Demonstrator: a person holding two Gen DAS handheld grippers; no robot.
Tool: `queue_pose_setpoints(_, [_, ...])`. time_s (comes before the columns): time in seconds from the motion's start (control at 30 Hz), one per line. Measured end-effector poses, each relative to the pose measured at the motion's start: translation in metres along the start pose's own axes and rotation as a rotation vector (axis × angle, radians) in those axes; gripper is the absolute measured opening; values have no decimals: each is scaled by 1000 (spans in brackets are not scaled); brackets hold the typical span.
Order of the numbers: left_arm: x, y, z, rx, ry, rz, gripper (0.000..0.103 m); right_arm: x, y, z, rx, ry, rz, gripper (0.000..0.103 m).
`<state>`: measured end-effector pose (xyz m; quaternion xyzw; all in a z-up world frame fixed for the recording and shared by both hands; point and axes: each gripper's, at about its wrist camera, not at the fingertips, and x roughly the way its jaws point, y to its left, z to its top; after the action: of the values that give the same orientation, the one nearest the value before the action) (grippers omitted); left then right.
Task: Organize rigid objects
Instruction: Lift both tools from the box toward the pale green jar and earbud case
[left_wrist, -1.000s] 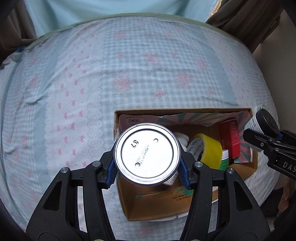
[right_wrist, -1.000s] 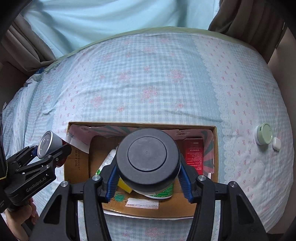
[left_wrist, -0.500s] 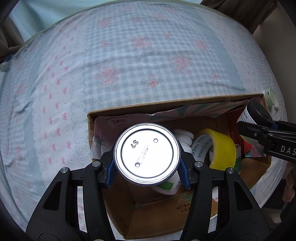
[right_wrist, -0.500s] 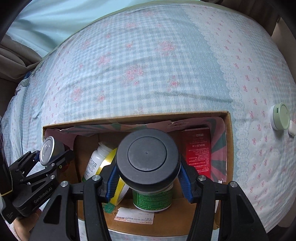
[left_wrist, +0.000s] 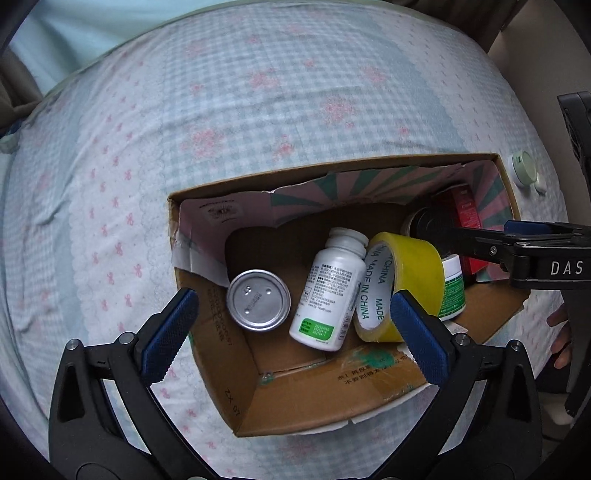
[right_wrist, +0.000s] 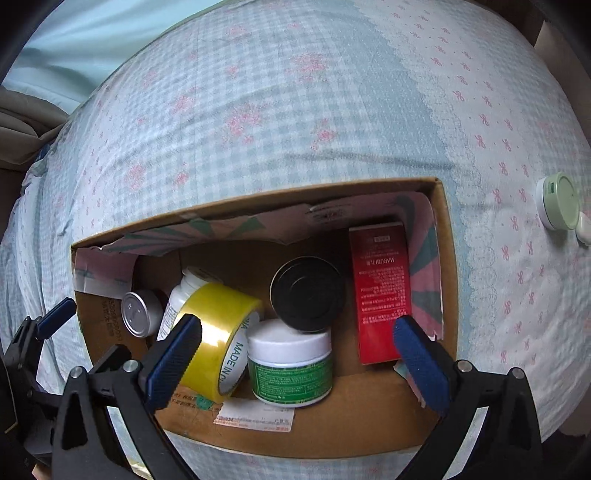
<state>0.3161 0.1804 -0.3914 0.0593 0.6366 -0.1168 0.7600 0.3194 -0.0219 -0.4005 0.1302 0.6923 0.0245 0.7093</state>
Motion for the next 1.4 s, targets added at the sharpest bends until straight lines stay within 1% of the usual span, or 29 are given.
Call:
queue_pose_setpoints(0.13, [-19, 3, -7, -22, -21, 10, 103, -16, 2, -8, -11, -32, -3, 103])
queue_pose_setpoints(0.27, [-48, 5, -17, -44, -60, 29, 103, -40, 4, -18, -10, -70, 13, 103])
queue_pose_setpoints(0.47, [-102, 3, -38, -87, -134, 33, 103, -84, 15, -41, -44, -130, 18, 103])
queue_pose_setpoints(0.63, [-152, -3, -55, -145, -161, 78, 103, -129, 24, -70, -104, -166, 41, 103])
queue_pose_setpoints(0.77, [-193, -14, -71, -174, -245, 86, 103, -169, 30, -99, -167, -225, 28, 103])
queue_pose_setpoints(0.9, [-229, -32, -86, -167, -328, 118, 103, -202, 28, -128, -219, -287, -20, 103])
queue_pose_setpoints(1.0, [-252, -49, -97, -164, -371, 111, 103, -229, 20, -146, -231, -352, -45, 103])
queue_pose_setpoints(1.17, [-280, -85, -110, -172, -441, 95, 103, -268, -10, -166, -230, -439, -71, 103])
queue_pose_setpoints(1.3, [-288, -122, -113, -200, -478, 109, 103, -286, -40, -174, -273, -481, -105, 103])
queue_pose_setpoints(1.4, [-285, -159, -110, -216, -477, 139, 103, -297, -75, -176, -291, -503, -91, 103])
